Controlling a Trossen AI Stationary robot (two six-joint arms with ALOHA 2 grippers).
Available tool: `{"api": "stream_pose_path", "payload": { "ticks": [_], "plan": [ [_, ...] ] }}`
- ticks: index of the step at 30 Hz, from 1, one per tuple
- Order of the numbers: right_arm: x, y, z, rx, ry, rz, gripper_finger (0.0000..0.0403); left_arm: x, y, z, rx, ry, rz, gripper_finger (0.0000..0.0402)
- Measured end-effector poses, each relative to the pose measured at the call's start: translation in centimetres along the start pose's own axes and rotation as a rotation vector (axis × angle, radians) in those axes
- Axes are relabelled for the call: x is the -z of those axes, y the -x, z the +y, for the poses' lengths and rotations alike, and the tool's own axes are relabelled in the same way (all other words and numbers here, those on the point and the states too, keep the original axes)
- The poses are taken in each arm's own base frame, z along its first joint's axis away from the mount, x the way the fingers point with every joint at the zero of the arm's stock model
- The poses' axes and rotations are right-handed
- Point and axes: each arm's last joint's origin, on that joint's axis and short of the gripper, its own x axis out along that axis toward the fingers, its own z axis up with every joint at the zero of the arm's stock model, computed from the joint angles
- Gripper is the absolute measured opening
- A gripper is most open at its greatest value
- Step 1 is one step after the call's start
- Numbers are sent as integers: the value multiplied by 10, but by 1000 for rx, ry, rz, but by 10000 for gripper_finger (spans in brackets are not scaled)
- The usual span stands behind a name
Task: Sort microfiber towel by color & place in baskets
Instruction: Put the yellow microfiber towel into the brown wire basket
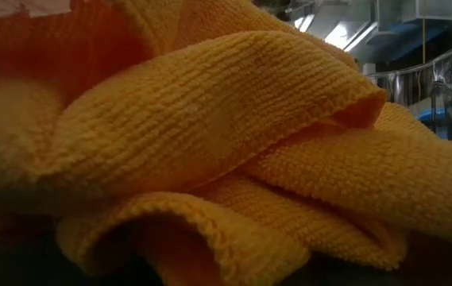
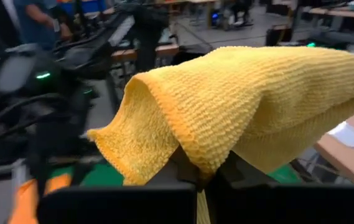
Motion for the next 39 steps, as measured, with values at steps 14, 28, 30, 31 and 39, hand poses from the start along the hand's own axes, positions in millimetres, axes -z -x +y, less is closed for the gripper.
{"api": "stream_pose_path", "payload": {
  "ticks": [14, 28, 30, 31, 39],
  "plan": [
    [40, -64, -68, 183, -4, 29, 5, 0, 0, 0, -2, -1, -1, 136],
    [108, -115, -110, 265, -28, 174, 5, 0, 0, 0, -3, -1, -1, 136],
    [113, -121, -113, 267, -27, 139, 5, 0, 0, 0, -3, -1, -2, 136],
    [114, -124, -114, 266, -27, 116, 5, 0, 0, 0, -3, -1, -2, 136],
    [104, -134, -114, 242, -117, -137, 5, 0, 0, 0, -8, -1, -5, 136]
  ]
}}
